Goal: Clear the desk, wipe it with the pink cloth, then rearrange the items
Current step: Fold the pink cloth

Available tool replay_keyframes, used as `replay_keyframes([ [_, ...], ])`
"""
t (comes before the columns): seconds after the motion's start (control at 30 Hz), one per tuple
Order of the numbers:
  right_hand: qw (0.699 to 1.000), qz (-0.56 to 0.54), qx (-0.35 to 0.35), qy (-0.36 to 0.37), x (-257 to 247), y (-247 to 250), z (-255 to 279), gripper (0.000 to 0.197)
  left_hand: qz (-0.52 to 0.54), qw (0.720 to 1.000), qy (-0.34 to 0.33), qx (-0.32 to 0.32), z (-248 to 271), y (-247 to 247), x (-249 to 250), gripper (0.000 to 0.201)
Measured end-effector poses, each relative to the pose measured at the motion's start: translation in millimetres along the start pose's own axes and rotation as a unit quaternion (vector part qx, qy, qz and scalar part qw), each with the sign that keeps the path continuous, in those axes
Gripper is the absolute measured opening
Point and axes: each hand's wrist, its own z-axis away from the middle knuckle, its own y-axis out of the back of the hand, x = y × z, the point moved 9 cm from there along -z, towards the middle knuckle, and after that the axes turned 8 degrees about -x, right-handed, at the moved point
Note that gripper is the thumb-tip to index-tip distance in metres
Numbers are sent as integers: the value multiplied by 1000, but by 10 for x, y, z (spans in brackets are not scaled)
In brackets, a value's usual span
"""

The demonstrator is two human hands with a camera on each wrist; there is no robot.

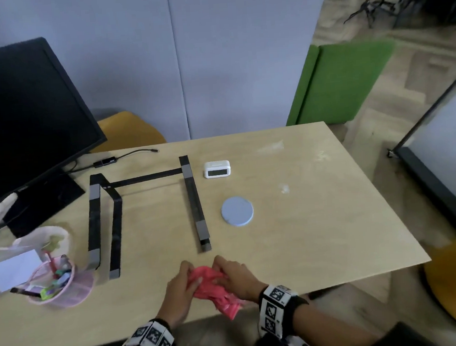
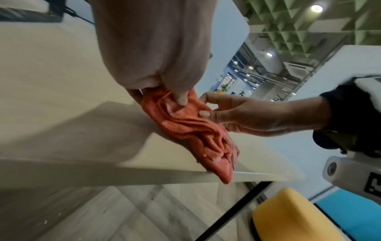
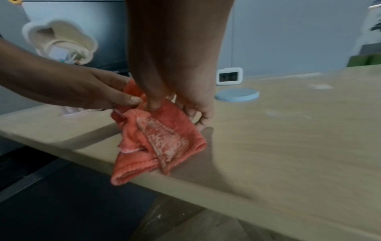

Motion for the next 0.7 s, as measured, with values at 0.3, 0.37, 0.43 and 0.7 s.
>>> replay_keyframes([
  [0.3,928,-360,56,-82,1224,716,931,42,177,983,23,-48,-356,-832,766,40],
  [0.37,911,-386,94,-110,1595,982,1243,41,206,976,34,-58,-519,-1235,917,49],
  [0.43,900,-393,135,-131,1966,1234,1514,46,223,972,30,-72,-644,-1607,1142,40],
  [0.7,867,-326,320,-201,3067,2300,2469,57,206,955,19,-211,-982,-3095,2056,30],
])
